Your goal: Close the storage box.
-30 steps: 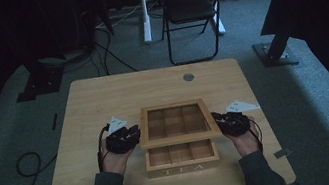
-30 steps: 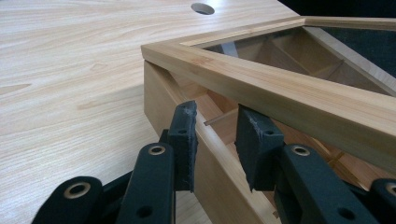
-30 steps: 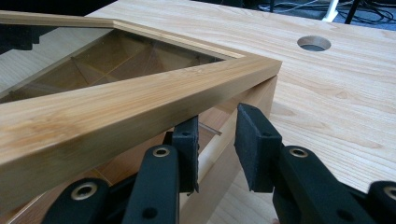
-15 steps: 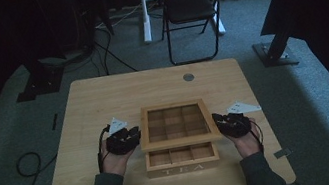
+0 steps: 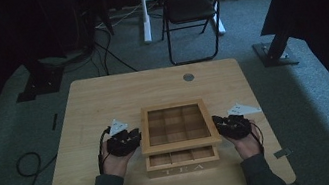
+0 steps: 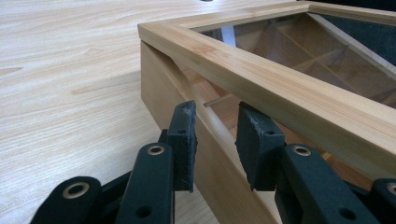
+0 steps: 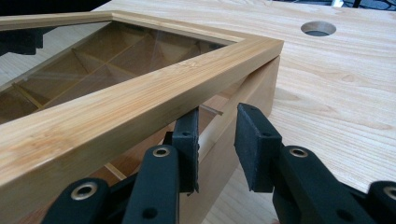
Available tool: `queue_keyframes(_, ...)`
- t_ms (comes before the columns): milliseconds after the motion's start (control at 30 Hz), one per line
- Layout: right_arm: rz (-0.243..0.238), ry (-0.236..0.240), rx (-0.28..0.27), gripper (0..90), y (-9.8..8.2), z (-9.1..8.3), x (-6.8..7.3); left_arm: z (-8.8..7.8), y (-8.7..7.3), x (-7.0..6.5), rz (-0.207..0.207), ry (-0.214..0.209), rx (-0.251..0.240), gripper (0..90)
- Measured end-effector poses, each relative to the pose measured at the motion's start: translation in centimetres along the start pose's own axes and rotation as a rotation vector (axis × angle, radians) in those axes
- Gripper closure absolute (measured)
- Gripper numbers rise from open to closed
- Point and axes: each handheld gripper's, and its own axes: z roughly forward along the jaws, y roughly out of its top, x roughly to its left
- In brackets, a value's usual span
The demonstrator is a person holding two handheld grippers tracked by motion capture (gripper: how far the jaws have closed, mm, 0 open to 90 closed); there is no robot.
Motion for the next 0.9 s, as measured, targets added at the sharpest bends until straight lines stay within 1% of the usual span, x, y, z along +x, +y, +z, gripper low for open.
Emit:
queue_keyframes(667, 0.007, 0.004, 0.006, 69.8, -0.67, 0.04, 0.1, 0.15, -0.55, -0.03, -0.002, 0.006, 0.007, 67.7)
queue_keyframes(900, 0.008, 0.004, 0.015, 69.7, -0.98, 0.05, 0.16, 0.14, -0.99, 0.03, -0.012, 0.003, 0.008, 67.4)
